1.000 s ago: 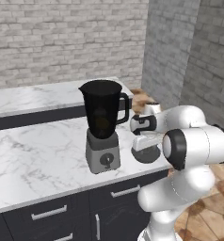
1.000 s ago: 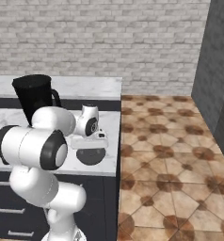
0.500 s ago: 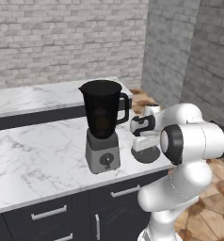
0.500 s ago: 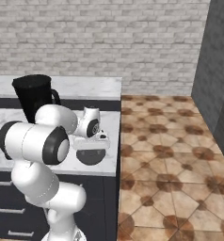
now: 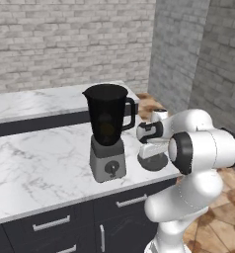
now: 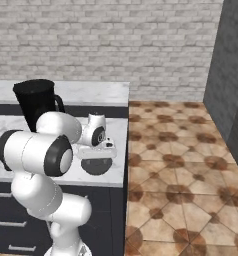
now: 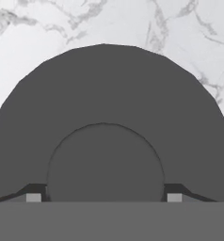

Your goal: Grab the lemon and garlic from the fridge, place them in the blender, close the lid, and turn on the blender to create a marinade.

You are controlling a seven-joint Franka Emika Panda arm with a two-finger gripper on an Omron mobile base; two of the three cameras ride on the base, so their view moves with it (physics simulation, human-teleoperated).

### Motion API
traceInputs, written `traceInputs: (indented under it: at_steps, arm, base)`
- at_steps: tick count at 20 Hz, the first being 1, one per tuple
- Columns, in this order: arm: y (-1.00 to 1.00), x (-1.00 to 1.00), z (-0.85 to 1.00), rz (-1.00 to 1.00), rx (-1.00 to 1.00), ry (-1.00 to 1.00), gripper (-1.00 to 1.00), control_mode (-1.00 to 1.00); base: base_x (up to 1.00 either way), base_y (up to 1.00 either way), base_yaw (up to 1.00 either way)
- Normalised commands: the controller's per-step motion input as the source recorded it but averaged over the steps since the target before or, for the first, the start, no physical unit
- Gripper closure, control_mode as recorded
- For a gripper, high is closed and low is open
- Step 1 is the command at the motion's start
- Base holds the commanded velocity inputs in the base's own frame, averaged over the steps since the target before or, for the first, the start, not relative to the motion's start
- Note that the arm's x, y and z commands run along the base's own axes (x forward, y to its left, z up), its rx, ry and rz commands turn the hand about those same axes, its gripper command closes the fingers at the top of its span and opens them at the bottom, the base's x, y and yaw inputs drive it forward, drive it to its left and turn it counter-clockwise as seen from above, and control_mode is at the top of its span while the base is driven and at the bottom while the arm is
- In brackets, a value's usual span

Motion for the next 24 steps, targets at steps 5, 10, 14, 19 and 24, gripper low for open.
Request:
traceInputs:
  at_steps: [5, 10, 14, 19, 24]
  arm:
    - [-0.25, -0.19, 0.34, -0.06, 0.02, 0.0, 1.0, -1.0]
    - [-0.18, -0.21, 0.97, -0.08, 0.01, -0.05, 1.0, -1.0]
    - [0.0, -0.12, 1.0, -0.05, 0.0, -0.15, 1.0, -1.0]
    - [-0.04, -0.23, 1.0, -0.03, 0.0, -0.19, 1.0, -1.0]
    - [0.01, -0.01, 1.0, 0.0, 0.0, -0.17, 1.0, -1.0]
  base:
    - [0.0, 0.0, 0.0]
    - [0.0, 0.0, 0.0]
    - [0.0, 0.0, 0.0]
    - [0.0, 0.0, 0.0]
    - [0.0, 0.0, 0.0]
